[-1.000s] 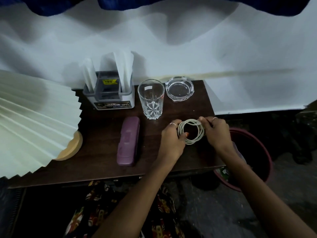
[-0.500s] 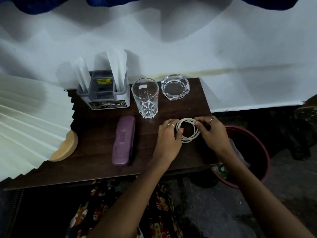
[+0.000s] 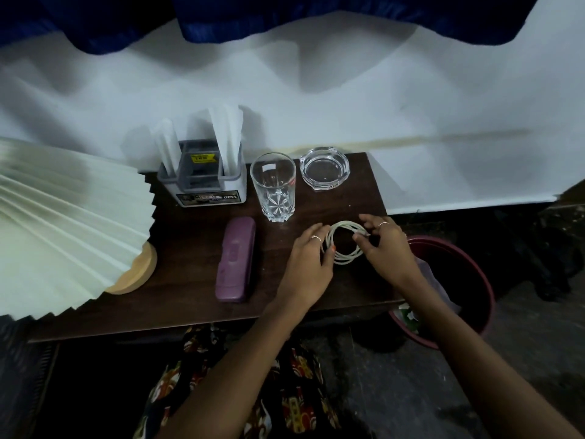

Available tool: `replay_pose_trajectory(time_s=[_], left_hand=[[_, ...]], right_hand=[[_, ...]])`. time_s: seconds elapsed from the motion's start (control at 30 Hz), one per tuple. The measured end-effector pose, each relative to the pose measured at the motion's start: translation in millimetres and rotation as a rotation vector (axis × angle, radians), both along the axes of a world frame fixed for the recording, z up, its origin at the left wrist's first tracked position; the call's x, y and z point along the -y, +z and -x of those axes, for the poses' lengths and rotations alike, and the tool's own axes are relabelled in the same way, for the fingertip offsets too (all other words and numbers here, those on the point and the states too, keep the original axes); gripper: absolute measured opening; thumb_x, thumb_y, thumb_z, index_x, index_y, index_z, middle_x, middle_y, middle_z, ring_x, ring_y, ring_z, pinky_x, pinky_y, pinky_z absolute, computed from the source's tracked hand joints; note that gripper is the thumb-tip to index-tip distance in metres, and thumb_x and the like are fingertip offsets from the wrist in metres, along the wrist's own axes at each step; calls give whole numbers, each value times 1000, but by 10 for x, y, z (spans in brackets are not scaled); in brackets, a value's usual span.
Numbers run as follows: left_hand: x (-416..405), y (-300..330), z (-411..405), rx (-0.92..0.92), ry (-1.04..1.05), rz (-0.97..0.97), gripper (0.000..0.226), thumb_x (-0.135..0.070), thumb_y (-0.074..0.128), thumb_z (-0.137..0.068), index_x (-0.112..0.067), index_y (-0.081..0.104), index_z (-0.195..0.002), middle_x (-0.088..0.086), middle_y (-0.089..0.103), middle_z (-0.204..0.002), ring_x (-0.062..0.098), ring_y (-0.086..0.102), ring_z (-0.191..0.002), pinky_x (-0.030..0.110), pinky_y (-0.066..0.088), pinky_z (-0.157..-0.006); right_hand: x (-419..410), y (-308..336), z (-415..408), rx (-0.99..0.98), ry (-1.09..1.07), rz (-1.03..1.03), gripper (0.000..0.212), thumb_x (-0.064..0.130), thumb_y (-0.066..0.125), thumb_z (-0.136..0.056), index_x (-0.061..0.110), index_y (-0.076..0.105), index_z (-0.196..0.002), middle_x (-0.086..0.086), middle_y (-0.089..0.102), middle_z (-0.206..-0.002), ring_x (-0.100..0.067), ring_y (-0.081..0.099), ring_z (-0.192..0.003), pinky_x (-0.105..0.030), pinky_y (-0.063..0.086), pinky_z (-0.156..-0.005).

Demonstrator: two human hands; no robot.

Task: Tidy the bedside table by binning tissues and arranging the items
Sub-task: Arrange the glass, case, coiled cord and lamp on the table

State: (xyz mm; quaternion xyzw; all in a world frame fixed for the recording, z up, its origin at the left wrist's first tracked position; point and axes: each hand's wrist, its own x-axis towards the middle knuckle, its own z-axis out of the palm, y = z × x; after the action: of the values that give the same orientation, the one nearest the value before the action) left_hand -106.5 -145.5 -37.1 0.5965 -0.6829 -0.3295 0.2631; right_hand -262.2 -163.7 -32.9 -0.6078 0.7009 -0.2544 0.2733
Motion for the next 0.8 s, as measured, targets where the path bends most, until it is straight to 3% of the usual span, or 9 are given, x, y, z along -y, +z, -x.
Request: replay_pose_trajectory(time_s=[0.2,0.33,0.63,0.8], left_hand=[[-219,254,-295,35,-11,136,41,-16,51,-93,-17,48,-135,-6,39,-145,7,30,-136,20,21,-113],[-383,381,-615,88,78,244,38,-10,53,-90,-14,55,-128,-2,46,-140,9,37,-131,8,16,-109],[-660,292,-1242,103,369,161,40,-13,58,-88,-11,53,-127,3,44,-141,20,38,-132,37,32,-109],[-730,162,-1393,59,445,95,40,-18,59,-88,-9,53,-127,8,45,-138,24,41,-129,41,33,-109]], right_hand=[[-61,232,-39,-72,30,22,46,19,65,-85,13,53,-130,-15,48,-132,-34,43,-123,-40,35,-106],[-100,419,-156,-68,68,71,48,19,67,-83,14,53,-129,-13,48,-131,-33,46,-121,-35,34,-104],[91,765,-781,-34,196,131,69,25,76,-76,15,43,-137,-9,43,-139,-24,43,-130,-32,31,-112],[367,775,-1134,7,190,90,98,31,80,-70,16,20,-146,-11,30,-150,-25,33,-137,-30,27,-110]])
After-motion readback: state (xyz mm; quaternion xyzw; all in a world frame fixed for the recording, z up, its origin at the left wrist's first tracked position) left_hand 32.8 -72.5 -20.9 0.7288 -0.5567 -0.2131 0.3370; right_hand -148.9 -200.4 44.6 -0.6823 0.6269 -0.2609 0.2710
